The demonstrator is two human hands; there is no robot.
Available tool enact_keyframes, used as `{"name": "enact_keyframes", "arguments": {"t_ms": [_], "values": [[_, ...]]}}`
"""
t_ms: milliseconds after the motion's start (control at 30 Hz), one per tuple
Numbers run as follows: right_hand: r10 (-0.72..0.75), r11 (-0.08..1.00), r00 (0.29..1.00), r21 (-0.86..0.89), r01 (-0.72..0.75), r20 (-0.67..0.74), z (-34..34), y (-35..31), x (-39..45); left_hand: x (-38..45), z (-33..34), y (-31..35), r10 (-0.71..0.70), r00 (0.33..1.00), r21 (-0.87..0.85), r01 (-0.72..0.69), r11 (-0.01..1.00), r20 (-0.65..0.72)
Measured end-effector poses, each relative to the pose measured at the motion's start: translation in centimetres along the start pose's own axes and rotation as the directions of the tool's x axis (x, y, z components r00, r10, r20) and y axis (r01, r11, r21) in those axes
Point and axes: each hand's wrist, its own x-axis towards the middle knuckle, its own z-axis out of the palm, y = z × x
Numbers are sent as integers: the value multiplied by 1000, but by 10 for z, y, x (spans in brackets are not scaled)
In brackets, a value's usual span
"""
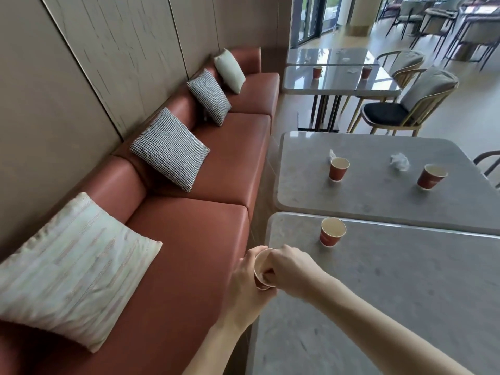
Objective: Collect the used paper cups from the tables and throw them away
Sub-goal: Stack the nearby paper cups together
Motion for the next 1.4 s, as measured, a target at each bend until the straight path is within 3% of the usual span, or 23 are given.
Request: {"name": "enact_keyframes", "arguments": {"t_ms": [167,300,467,533,700,867,1067,1200,1333,1400], "values": [[22,993,998,-117,-29,-62,2,-8,-6,-11,3,10,46,999,-2,-46,999,21],[29,999,998,-42,-31,-51,-7,-2,-20,-16,4,16,30,999,-22,-30,999,13],[74,993,947,112,-41,-311,-15,26,-42,-18,9,18,-18,1000,-89,17,996,-13],[81,989,938,146,-33,-336,-16,38,-51,-18,15,22,-42,999,-105,41,994,-4],[-19,966,979,249,70,-201,-9,53,-73,-16,35,42,-93,995,-179,96,979,25],[-28,990,997,137,17,79,-8,64,-81,-11,56,67,-84,993,-112,93,989,81],[46,993,957,94,-75,287,-24,86,-81,-5,79,88,-56,992,-15,59,998,117],[49,986,956,138,-92,289,-37,102,-89,-3,89,96,-49,992,-27,52,998,112],[51,950,990,299,-90,135,-51,119,-96,-3,94,97,-34,995,-42,38,998,89],[50,960,983,262,-96,178,-53,124,-97,-4,98,102,-28,996,-49,32,998,88]]}}
